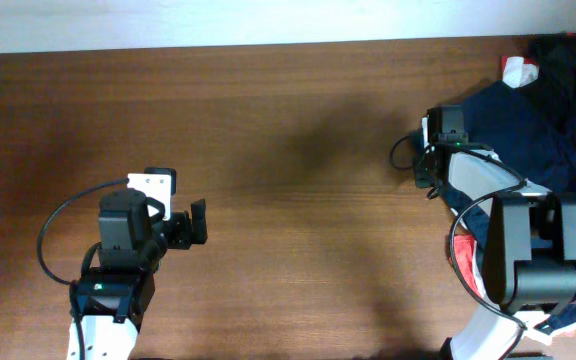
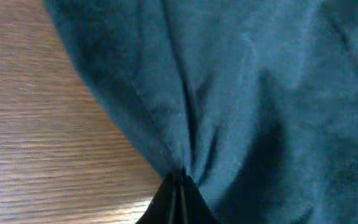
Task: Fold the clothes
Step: 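Reach the right gripper into the clothing pile and grasp the navy shorts, then pull the navy shorts left onto the open table with the right gripper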
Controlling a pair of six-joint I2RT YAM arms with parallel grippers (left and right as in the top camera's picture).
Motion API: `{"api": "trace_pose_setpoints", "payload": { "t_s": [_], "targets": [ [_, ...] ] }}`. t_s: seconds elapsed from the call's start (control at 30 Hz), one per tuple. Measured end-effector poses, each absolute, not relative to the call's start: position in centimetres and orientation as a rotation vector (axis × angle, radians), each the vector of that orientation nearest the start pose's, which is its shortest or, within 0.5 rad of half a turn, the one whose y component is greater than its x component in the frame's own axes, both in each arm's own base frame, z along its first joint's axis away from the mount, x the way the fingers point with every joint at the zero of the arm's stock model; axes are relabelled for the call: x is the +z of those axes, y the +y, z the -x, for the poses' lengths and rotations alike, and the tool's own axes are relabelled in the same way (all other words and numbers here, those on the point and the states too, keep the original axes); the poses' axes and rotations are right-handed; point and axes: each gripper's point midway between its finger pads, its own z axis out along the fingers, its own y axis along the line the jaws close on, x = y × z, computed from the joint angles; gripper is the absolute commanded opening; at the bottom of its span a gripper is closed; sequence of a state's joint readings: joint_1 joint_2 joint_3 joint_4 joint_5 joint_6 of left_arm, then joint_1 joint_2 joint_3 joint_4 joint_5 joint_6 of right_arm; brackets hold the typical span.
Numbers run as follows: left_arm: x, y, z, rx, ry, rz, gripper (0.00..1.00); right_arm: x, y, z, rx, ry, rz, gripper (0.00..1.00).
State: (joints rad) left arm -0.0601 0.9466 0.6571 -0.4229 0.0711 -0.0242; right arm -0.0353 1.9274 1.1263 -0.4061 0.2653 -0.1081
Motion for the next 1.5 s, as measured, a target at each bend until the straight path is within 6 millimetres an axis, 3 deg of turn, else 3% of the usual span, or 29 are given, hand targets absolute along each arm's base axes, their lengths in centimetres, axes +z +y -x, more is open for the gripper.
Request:
{"api": "trace_pose_setpoints", "payload": {
  "t_s": [0.1,0.2,0.3,0.33,0.37,0.5,0.57,0.7,0.77,0.9,1.0,1.1,1.13,1.17,1.23,1.3,1.43,1.5],
  "targets": [
    [15.5,-3.0,-30.2,-0.125,2.283,-0.078,0.99,0.6,-6.4,-40.5,-0.439,2.798,0.027,0.04],
    [15.5,-3.0,-30.2,-0.125,2.283,-0.078,0.99,3.0,-6.6,-41.3,-0.454,2.799,0.025,0.04],
    [15.5,-3.0,-30.2,-0.125,2.283,-0.078,0.99,8.2,-6.7,-43.7,-0.451,2.714,0.005,0.04],
    [15.5,-3.0,-30.2,-0.125,2.283,-0.078,0.99,12.2,-6.6,-45.1,-0.439,2.638,-0.011,0.04],
    [15.5,-3.0,-30.2,-0.125,2.284,-0.078,0.99,14.8,-6.5,-45.6,-0.418,2.600,-0.014,0.04],
    [15.5,-3.0,-30.2,-0.125,2.284,-0.078,0.99,19.9,-5.7,-45.9,-0.346,2.523,-0.012,0.04],
    [15.5,-3.0,-30.2,-0.125,2.284,-0.078,0.99,19.5,-4.4,-45.4,-0.248,2.556,0.022,0.04],
    [15.5,-3.0,-30.2,-0.125,2.284,-0.078,0.99,19.4,0.9,-45.7,0.164,2.545,0.087,0.04],
    [15.5,-3.0,-30.2,-0.125,2.284,-0.078,0.99,20.6,4.6,-46.4,0.374,2.476,0.131,0.04],
    [15.5,-3.0,-30.2,-0.125,2.283,-0.078,0.99,22.7,14.7,-45.7,0.651,2.372,0.336,0.05],
    [15.5,-3.0,-30.2,-0.125,2.283,-0.078,0.99,23.5,21.3,-44.1,0.711,2.313,0.493,0.13],
    [15.5,-3.0,-30.2,-0.125,2.283,-0.078,0.99,23.8,26.5,-42.3,0.707,2.269,0.611,0.25],
    [15.5,-3.0,-30.2,-0.125,2.282,-0.078,0.99,23.6,28.1,-41.7,0.693,2.259,0.642,0.40],
    [15.6,-3.0,-30.3,-0.125,2.278,-0.078,0.99,23.4,29.0,-41.4,0.679,2.254,0.660,0.99],
    [15.9,-3.1,-30.6,-0.125,2.262,-0.078,0.99,22.5,30.0,-41.4,0.627,2.261,0.670,0.98],
    [15.9,-3.1,-30.6,-0.126,2.259,-0.079,0.99,21.2,29.5,-41.7,0.546,2.299,0.651,0.99],
    [16.0,-3.7,-30.5,-0.167,2.258,-0.099,0.99,18.9,25.4,-41.6,0.372,2.442,0.581,0.99],
    [16.2,-4.5,-30.5,-0.222,2.246,-0.125,0.99,17.7,21.6,-41.3,0.291,2.549,0.513,0.99]
  ]
}}
